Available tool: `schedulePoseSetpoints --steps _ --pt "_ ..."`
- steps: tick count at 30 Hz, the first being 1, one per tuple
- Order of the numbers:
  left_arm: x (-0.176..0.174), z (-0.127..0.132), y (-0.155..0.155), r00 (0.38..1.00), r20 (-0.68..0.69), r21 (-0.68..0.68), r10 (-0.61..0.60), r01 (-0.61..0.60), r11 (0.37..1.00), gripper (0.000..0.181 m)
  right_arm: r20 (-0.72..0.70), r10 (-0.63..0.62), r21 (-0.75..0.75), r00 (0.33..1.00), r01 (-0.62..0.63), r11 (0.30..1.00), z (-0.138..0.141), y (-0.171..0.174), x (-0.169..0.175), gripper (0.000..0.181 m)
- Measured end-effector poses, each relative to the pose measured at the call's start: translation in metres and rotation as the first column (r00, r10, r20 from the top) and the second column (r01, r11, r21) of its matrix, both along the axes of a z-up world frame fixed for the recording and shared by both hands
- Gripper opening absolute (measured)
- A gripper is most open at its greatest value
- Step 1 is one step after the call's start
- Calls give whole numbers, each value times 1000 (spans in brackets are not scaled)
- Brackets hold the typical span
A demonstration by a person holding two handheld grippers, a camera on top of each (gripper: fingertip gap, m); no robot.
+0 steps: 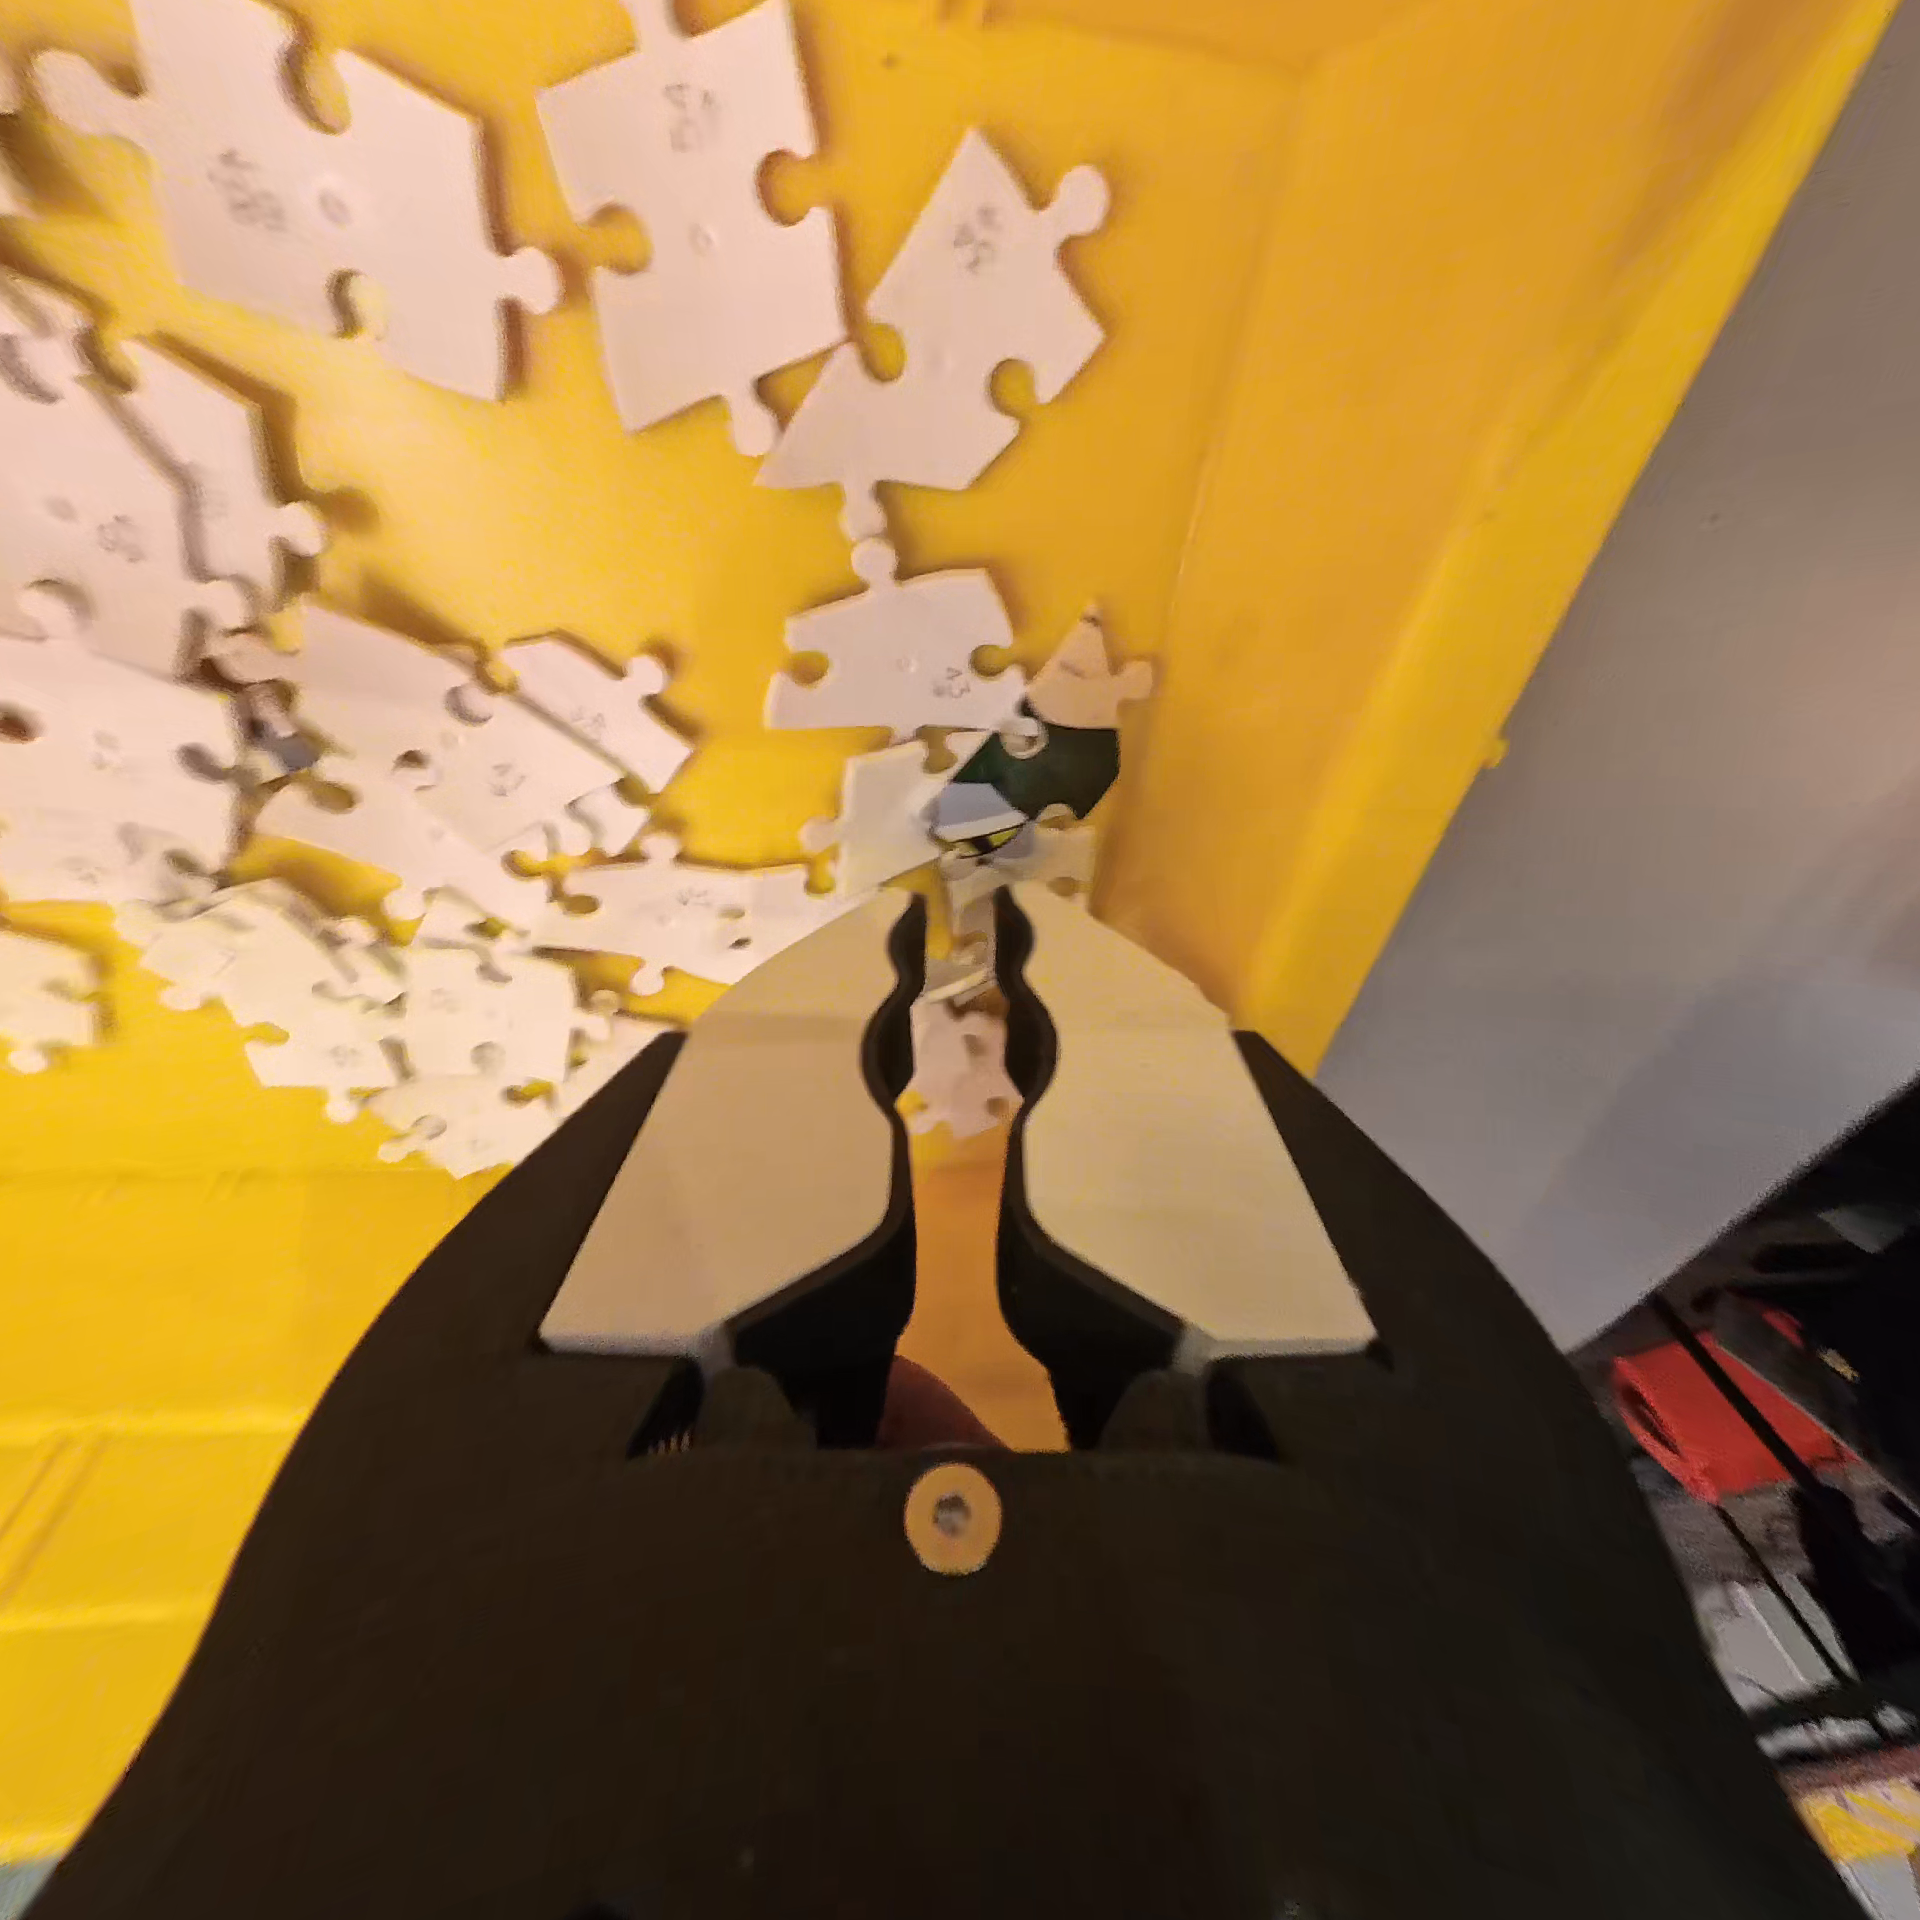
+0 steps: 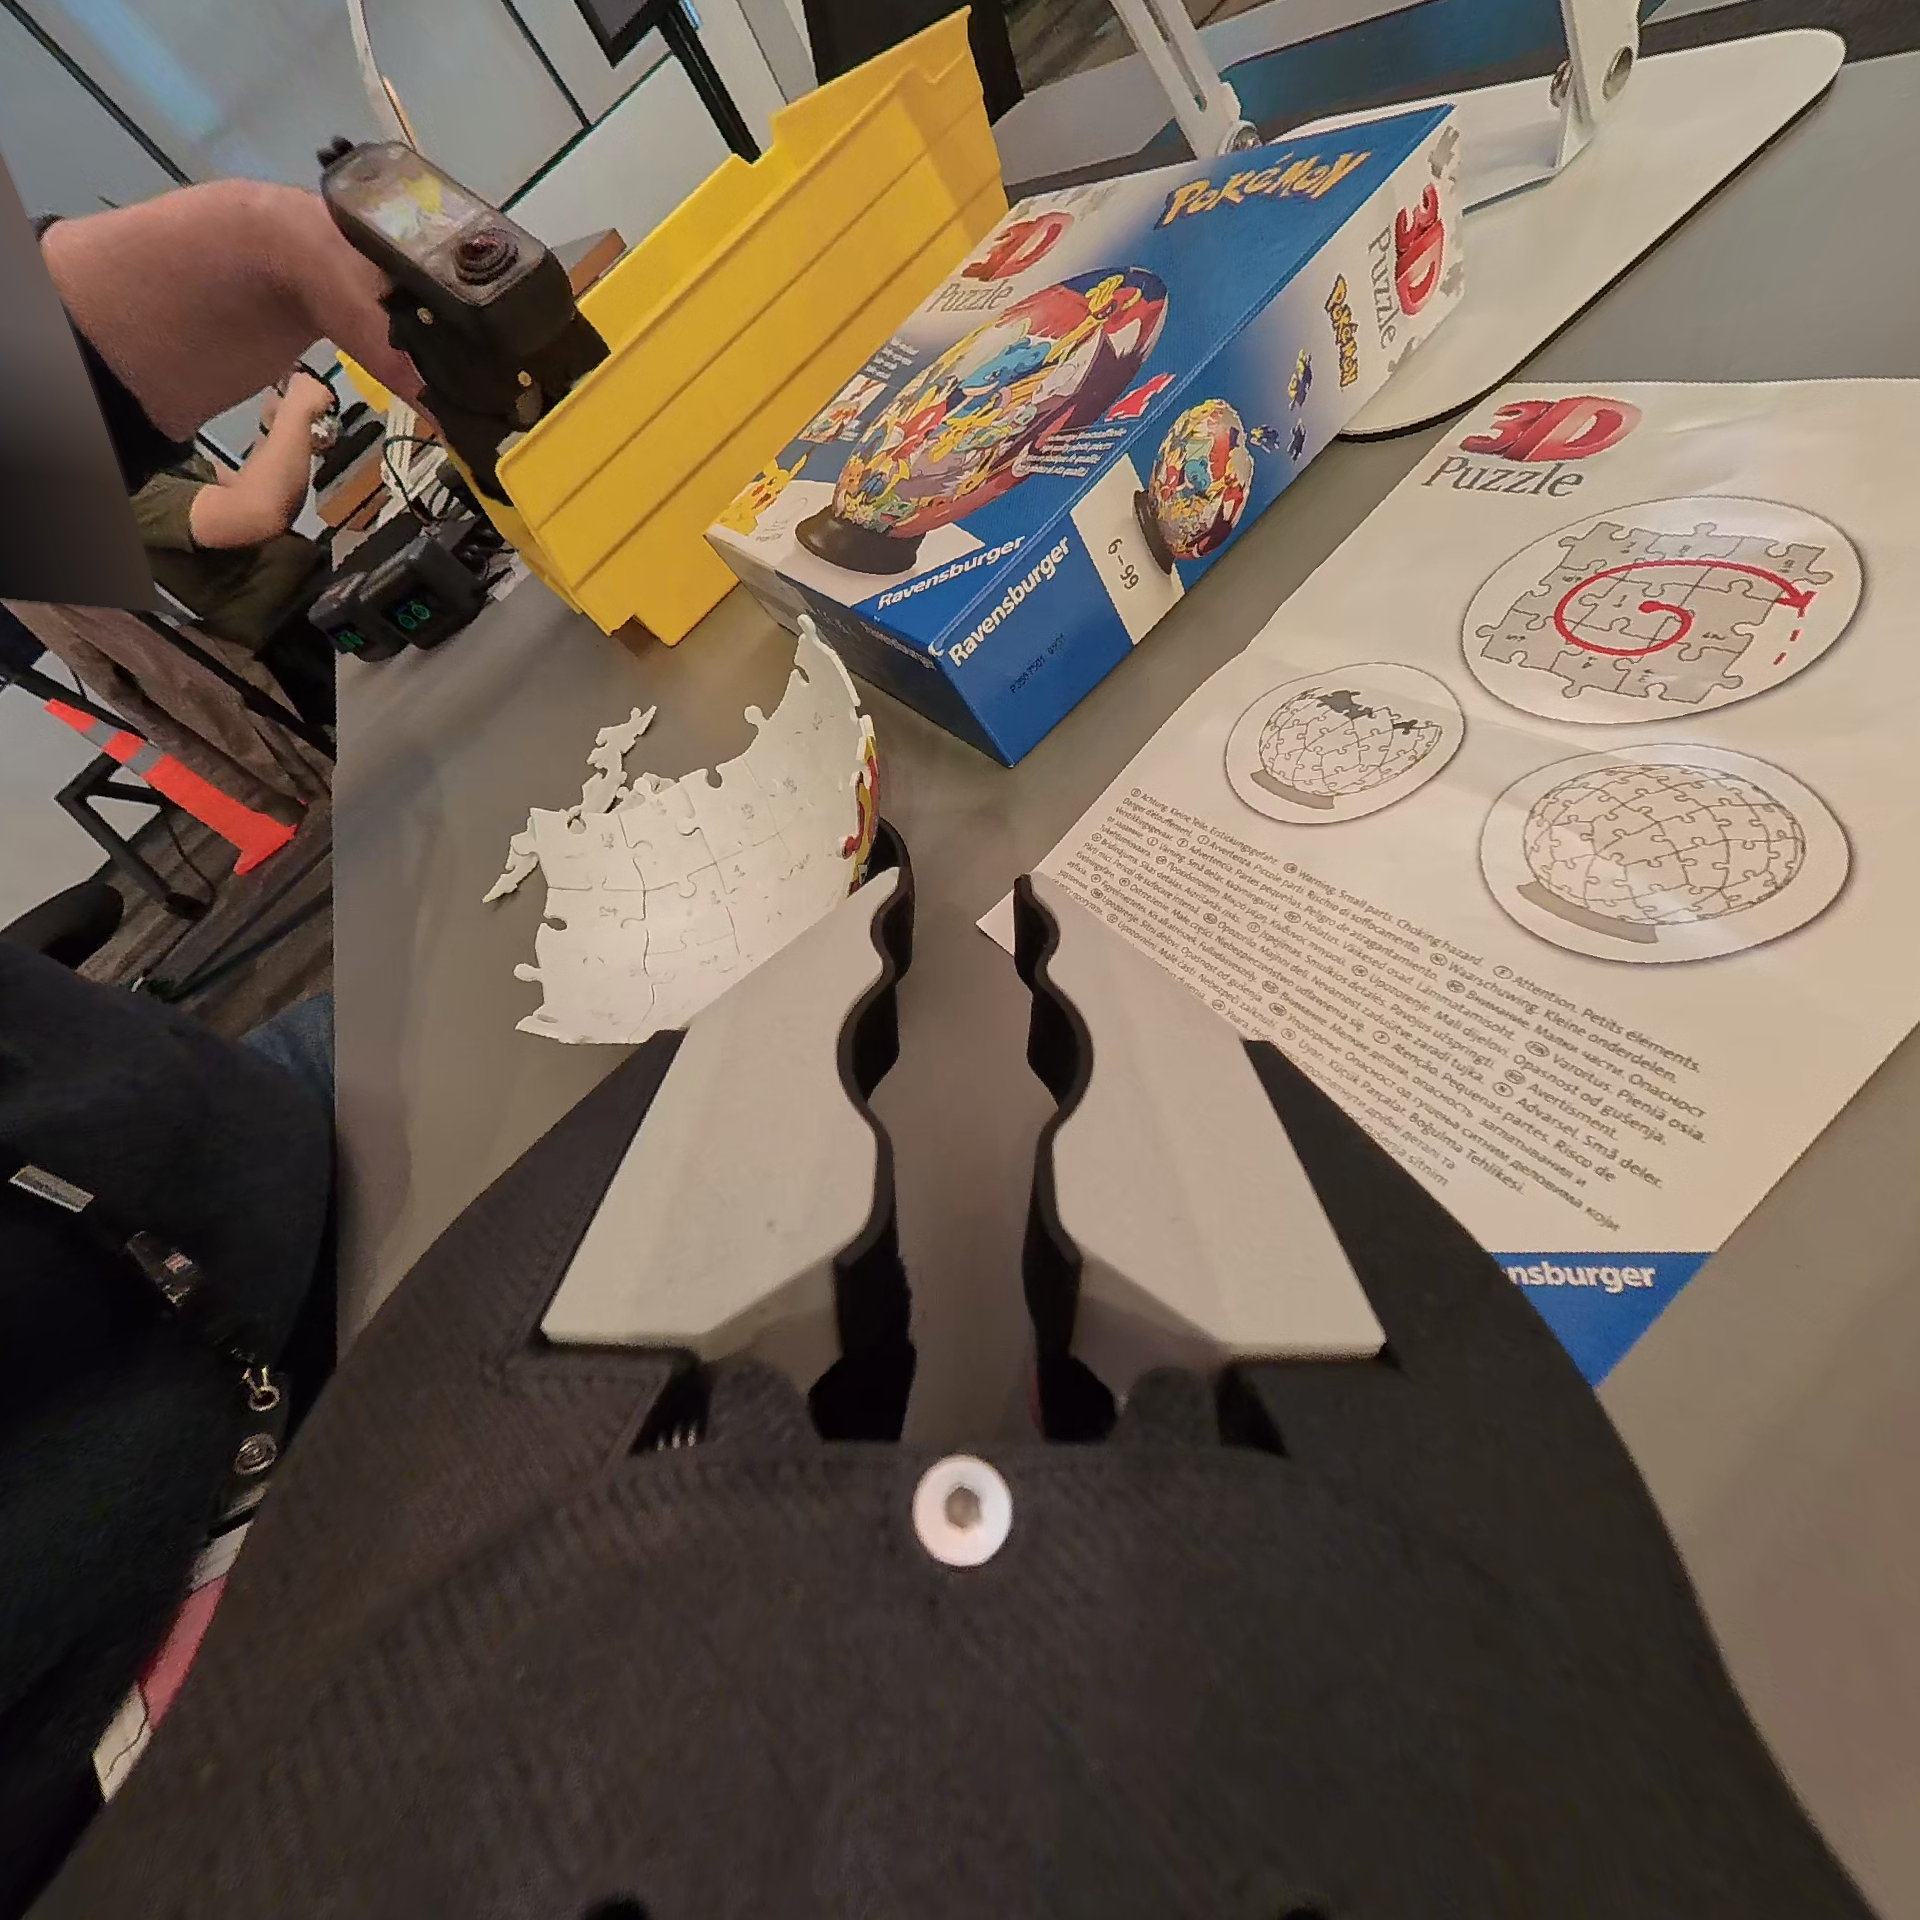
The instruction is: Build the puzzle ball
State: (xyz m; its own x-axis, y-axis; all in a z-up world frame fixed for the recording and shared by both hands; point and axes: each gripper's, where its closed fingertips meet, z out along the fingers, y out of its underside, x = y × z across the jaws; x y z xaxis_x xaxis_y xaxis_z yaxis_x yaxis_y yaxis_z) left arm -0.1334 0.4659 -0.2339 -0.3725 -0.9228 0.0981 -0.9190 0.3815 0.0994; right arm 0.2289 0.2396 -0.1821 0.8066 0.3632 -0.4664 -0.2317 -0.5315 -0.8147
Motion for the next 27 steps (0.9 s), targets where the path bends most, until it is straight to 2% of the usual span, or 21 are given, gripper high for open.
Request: schedulePoseSetpoints --steps 2,6,7,10,12,16,20,21,27 --pt "6 0 22 999 42 144 -3 -3 990 1 -1 1 1 1000 -1 1000 0 0 0 17" --pt "11 6 26 995 92 148 30 -43 988 1 -2 1 5 1000 -1 1000 1 0 0 18" --pt "12 10 24 994 103 123 47 -60 991 4 -3 1 5 1000 -1 1000 1 0 0 18" --pt "12 22 -5 988 91 -83 124 -117 990 15 -6 2 2 1000 -2 1000 1 0 0 18" --pt "7 18 -13 994 45 -111 104 -98 989 20 -6 3 0 1000 -3 1000 1 0 0 18" --pt "-2 2 -2 998 -46 -7 46 -47 999 27 -6 0 5 1000 0 1000 1 0 0 18" --pt "1 0 -2 1000 -30 21 0 1 1000 23 -10 1 5 1000 -1 1000 1 0 0 18" --pt "1 0 -5 1000 -27 6 -2 2 1000 17 -11 2 5 1000 -2 1000 2 0 0 18" --pt "1 1 -3 1000 8 38 -17 16 999 12 -16 2 11 1000 -1 1000 3 0 1 18"
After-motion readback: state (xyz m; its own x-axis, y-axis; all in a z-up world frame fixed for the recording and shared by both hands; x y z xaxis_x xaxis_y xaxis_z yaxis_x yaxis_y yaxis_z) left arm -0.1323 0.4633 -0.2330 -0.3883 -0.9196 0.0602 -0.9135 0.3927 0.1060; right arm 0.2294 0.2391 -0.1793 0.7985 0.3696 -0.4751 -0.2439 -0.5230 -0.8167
